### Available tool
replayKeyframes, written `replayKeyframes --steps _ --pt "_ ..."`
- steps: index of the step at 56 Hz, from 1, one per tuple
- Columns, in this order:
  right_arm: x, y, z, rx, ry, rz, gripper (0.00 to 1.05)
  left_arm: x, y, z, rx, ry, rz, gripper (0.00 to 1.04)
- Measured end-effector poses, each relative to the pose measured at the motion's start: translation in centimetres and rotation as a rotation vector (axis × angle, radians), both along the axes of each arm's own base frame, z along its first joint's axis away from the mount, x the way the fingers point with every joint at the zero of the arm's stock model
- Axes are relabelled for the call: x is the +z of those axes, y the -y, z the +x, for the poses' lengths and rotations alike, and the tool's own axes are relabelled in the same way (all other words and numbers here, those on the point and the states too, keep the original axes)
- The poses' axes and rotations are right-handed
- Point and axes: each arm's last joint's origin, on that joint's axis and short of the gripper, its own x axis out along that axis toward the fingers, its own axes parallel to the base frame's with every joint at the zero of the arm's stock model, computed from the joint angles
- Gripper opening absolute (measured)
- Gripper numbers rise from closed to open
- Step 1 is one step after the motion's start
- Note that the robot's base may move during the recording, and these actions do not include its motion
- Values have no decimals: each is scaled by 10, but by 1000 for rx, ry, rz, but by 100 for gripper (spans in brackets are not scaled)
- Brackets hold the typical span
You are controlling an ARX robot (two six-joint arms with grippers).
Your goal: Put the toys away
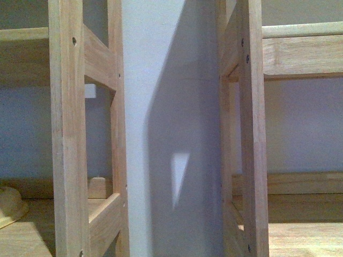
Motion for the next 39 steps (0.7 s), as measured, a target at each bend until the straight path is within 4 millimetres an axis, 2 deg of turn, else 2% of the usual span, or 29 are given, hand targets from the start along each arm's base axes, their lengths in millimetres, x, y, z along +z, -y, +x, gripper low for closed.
replayKeyframes --steps 23,39 --pt "156 -12 -2 0 291 -97 7 0 0 0 0 0 0 98" --pt "242 -10 -1 13 438 -179 7 0 0 0 0 0 0 98"
